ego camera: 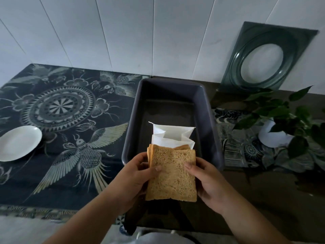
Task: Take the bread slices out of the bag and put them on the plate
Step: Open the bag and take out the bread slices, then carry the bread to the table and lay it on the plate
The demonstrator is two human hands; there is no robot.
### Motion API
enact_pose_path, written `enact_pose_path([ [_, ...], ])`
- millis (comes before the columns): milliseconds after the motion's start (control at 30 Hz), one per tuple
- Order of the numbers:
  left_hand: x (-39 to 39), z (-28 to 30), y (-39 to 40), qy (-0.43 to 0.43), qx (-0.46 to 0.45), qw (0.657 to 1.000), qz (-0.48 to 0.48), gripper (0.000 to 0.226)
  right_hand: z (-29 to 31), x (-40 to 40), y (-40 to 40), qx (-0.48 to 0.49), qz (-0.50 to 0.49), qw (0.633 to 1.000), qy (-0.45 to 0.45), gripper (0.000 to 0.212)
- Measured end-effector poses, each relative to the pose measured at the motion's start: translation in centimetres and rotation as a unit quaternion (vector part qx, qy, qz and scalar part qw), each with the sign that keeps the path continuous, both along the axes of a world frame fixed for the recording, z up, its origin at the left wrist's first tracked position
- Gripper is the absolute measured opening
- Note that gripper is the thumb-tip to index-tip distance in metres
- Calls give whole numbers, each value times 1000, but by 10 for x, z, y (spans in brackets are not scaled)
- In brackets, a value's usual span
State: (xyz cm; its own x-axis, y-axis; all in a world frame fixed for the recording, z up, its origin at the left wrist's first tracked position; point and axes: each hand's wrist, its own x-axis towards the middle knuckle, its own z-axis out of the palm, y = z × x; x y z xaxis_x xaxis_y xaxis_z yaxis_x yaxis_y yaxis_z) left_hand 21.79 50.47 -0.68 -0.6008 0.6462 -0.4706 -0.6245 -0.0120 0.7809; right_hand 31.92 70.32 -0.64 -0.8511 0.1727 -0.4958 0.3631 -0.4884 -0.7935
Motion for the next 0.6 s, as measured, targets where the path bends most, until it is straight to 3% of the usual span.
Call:
enact_pose_path([
  [400, 54, 3, 6, -41, -35, 990, 128, 49, 5, 5, 22, 87, 144, 986, -1, 47],
  [600, 103, -9, -35, -37, -59, 957, 282, 53, -2, -9, -11, 80, 289, 954, 7, 47],
])
